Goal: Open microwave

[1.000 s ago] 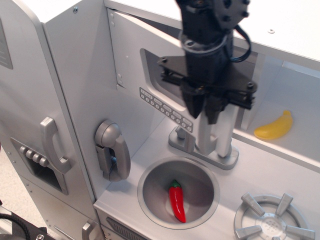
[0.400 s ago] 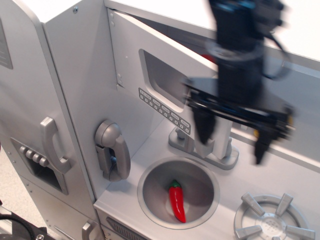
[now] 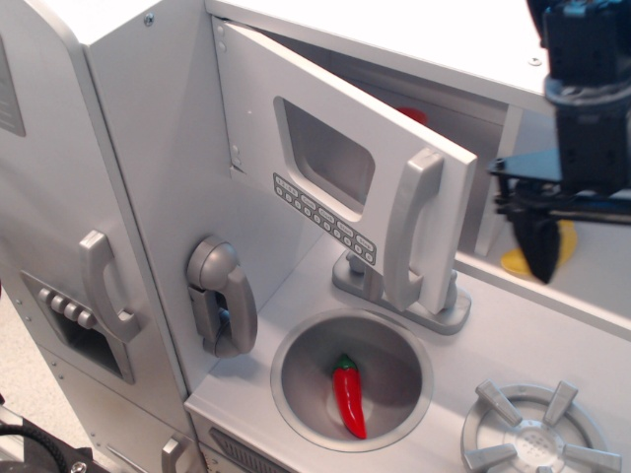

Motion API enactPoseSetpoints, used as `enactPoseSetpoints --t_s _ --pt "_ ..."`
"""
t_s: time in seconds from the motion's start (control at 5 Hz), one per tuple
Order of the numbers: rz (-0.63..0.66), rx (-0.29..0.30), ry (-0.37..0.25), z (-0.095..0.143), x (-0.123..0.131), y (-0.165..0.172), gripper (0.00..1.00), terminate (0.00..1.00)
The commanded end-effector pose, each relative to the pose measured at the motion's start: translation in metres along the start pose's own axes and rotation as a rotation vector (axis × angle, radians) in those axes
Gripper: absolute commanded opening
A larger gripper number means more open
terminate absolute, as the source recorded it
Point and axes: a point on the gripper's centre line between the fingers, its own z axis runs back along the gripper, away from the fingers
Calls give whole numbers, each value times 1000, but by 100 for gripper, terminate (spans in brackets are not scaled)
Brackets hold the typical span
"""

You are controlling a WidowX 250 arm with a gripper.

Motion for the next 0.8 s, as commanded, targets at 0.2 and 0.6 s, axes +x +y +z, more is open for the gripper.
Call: enactPoseSetpoints --t_s 0.2,0.6 --pt "-82 44 -243 55 26 16 100 0" --pt "-59 207 -371 87 4 70 100 0"
